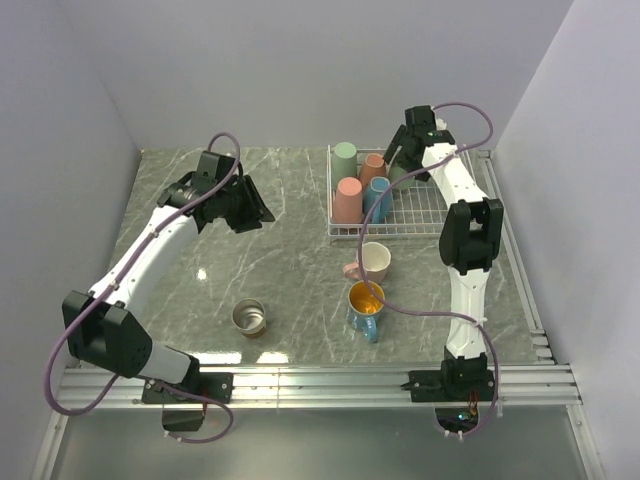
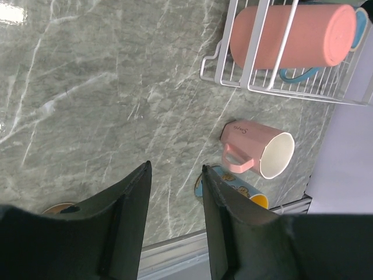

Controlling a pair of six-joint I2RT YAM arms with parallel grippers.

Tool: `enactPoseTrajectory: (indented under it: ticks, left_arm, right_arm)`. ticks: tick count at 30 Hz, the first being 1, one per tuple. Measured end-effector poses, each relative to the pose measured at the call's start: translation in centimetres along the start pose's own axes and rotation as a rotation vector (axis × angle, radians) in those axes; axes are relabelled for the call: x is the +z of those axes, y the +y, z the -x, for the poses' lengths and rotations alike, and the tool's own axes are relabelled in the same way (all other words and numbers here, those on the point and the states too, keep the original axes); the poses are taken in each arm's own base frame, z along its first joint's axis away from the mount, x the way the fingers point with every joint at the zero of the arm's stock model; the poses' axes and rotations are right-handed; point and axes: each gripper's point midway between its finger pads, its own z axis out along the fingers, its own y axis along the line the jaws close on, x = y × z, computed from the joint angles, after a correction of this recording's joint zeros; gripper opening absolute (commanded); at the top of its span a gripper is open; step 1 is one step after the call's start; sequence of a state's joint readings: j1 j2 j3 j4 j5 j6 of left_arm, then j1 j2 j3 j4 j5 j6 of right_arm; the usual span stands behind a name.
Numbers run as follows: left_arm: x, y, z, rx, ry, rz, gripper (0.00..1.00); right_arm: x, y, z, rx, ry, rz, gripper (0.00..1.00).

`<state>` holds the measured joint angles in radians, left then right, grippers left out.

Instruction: Load the cups into the dish rack

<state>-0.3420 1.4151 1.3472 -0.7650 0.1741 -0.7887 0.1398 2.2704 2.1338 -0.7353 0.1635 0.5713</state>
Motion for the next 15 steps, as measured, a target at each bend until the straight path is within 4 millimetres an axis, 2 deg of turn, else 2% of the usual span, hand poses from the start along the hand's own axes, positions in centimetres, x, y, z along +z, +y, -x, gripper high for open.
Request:
enactPoseTrajectory:
  ticks: [4, 7, 9, 12, 15]
  left_arm:
    - [1.0, -0.4, 0.2, 0.005, 0.014, 0.006, 0.45]
    - [1.8, -0.7, 0.5, 0.011, 0.022, 0.004, 0.45]
    - [2.7, -1.0, 0.6, 0.017, 0.032, 0.001, 0.45]
    - [4.1, -1.4, 0.4, 0.027, 0.061, 0.007, 0.44]
    - [5.9, -2.5, 0.1, 0.054, 0.092, 0.004, 0.44]
  right_arm:
    - [-0.7, 0.0, 0.1, -0.003, 0.003, 0.004, 0.97]
    - [-2.5, 0.2, 0.9, -0.005, -0.009, 0.019, 0.98]
    - [-4.7, 0.4, 1.9, -0.002, -0.035, 0.038, 0.98]
    - [-9.2, 0.6, 3.7, 0.01, -0.09, 0.075, 0.98]
    - [-14.9, 0.4, 5.2, 0.027, -0.162, 0.125, 0.99]
